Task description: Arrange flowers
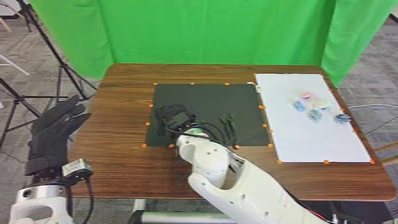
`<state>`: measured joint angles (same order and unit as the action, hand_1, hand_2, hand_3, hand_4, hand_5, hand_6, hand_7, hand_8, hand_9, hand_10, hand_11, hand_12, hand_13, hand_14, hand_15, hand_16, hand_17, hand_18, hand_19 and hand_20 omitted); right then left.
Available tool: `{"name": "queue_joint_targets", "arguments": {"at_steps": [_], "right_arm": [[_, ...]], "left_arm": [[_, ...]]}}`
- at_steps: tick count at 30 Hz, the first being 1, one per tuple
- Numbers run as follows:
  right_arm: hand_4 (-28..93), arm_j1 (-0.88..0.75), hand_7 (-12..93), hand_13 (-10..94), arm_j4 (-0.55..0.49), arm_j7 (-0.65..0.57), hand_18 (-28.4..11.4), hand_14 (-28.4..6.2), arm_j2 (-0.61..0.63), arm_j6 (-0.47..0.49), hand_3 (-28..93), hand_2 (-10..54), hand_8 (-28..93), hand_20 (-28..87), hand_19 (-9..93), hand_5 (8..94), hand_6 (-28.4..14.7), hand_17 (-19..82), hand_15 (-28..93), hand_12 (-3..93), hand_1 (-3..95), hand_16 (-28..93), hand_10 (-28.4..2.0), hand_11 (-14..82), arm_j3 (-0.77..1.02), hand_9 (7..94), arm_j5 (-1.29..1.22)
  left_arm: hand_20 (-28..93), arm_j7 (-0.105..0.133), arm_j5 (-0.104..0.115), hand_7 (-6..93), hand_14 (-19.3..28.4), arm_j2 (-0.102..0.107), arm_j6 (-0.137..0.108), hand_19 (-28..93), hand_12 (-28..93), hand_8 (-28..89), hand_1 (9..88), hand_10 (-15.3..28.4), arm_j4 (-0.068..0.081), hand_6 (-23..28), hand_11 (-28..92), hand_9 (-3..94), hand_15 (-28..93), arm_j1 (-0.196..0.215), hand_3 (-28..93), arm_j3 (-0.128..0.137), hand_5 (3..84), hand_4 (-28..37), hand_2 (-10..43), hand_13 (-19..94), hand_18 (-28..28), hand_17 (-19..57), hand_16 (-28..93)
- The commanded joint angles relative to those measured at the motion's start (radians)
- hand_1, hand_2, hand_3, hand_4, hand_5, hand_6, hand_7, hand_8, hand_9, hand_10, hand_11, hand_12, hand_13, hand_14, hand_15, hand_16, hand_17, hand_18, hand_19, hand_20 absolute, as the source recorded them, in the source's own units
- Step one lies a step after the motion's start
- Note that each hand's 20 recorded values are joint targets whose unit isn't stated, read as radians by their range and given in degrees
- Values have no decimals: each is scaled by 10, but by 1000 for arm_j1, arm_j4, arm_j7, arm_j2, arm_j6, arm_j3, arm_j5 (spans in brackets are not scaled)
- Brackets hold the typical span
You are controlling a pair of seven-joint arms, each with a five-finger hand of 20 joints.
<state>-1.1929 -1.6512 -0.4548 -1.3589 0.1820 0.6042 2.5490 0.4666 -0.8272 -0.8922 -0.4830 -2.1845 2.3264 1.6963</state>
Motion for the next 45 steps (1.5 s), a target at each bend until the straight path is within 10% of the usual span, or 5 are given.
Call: {"name": "queue_joint_targets", "arguments": {"at_steps": [1, 32, 45], "right_arm": [[-282, -8, 278, 730, 2, -4, -204, -88, -19, 7, 763, -50, 93, -71, 880, 740, -57, 360, 752, 290, 436, 266, -152, 501, 10, 729, -12], [-282, 18, 251, 603, -21, -44, -237, -136, 0, -17, 737, -43, -116, -42, 840, 633, -116, 304, 781, 213, 332, 229, -224, 517, -33, 571, -13], [-262, 217, 225, 575, -104, -80, -257, -153, 158, -66, 776, -29, -108, -42, 842, 607, -128, 278, 785, 191, 268, 190, -239, 479, -107, 543, -148]], "left_arm": [[44, -4, 1, 173, 247, 6, 8, 557, 59, -121, 254, 183, 10, 93, 371, 330, 615, -19, 838, -16, 385, -220, 48, 228, 206, -103, -164], [51, -10, -3, 160, 272, 7, 11, 565, 69, -120, 256, 214, 12, 111, 359, 360, 621, -24, 840, -36, 408, -225, 60, 247, 215, -107, -165], [55, 72, 38, 156, 269, 23, -58, 561, 77, -113, 243, 206, -33, 108, 347, 349, 613, 96, 839, 23, 404, -221, 67, 233, 213, -108, -164]]}}
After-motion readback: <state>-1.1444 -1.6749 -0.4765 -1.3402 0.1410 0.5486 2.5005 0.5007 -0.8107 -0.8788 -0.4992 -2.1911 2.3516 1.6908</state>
